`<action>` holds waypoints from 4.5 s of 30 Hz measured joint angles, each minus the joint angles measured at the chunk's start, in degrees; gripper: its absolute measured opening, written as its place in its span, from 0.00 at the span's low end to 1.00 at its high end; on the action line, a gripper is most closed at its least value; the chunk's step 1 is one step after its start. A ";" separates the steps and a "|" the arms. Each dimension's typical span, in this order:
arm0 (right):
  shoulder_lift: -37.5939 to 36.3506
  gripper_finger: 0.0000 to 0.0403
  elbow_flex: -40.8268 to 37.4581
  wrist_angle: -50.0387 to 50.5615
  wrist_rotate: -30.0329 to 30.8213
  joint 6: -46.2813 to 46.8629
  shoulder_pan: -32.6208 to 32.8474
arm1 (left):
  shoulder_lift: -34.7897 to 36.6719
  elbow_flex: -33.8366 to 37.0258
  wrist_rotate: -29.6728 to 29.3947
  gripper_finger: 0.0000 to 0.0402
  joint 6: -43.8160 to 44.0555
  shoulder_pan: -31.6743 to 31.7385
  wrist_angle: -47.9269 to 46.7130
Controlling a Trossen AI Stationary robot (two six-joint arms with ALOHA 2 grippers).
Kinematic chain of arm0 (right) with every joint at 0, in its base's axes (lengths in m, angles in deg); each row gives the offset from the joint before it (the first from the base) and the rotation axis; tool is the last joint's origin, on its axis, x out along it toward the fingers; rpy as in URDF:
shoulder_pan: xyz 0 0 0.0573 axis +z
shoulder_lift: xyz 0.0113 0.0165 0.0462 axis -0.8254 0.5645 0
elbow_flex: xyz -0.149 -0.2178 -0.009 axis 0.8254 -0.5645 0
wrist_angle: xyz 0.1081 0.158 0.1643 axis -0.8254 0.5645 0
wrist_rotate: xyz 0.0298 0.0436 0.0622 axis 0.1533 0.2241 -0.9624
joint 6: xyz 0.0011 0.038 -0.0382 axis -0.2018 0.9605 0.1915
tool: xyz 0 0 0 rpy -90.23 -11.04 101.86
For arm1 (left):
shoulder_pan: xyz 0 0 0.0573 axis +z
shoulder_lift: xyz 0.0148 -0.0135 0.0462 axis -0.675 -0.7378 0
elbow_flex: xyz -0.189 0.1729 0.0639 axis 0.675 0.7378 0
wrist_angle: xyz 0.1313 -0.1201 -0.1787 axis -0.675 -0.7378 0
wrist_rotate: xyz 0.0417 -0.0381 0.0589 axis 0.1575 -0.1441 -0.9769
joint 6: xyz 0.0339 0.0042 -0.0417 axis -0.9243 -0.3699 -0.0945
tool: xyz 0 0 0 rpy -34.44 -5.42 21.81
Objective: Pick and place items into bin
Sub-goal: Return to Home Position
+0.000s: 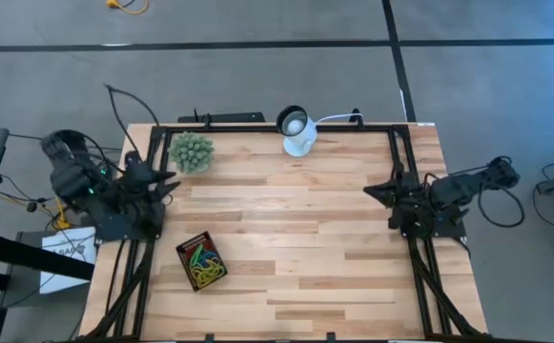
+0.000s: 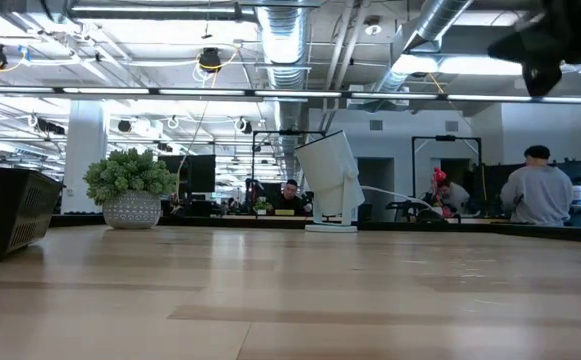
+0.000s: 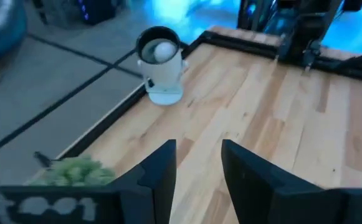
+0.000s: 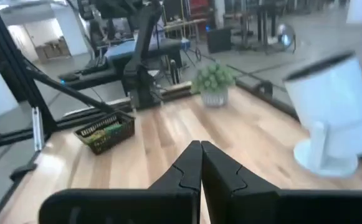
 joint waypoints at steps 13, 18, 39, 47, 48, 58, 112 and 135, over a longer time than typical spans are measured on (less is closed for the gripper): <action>-9.75 0.00 -5.76 0.58 1.38 -4.43 -0.41 | 25.72 45.36 9.89 0.30 -48.99 -2.70 78.48; -9.15 0.00 -6.13 -0.82 1.18 -2.33 -0.39 | 32.81 50.89 22.29 0.30 -75.67 1.05 96.84; -9.59 0.00 -8.27 -1.48 5.04 -3.52 -5.71 | 50.13 62.82 39.37 0.30 -73.32 21.52 94.97; -9.63 0.00 -14.14 -8.31 5.62 -4.94 -9.87 | 50.13 67.17 40.48 0.30 -72.76 25.21 99.20; -9.65 0.00 -14.32 -8.39 5.58 -5.33 -10.54 | 50.13 67.35 40.58 0.30 -72.82 25.69 99.24; -9.64 0.00 -14.74 -11.74 -6.22 -5.89 -17.36 | 50.09 69.14 45.69 0.30 -69.81 31.96 101.54; -8.65 0.00 -17.34 -14.43 -24.28 -1.91 -20.94 | 49.72 68.80 41.78 0.30 -60.26 34.30 90.10; -8.65 0.00 -17.36 -14.41 -24.26 -1.93 -20.94 | 49.72 68.77 41.75 0.30 -60.26 34.30 90.10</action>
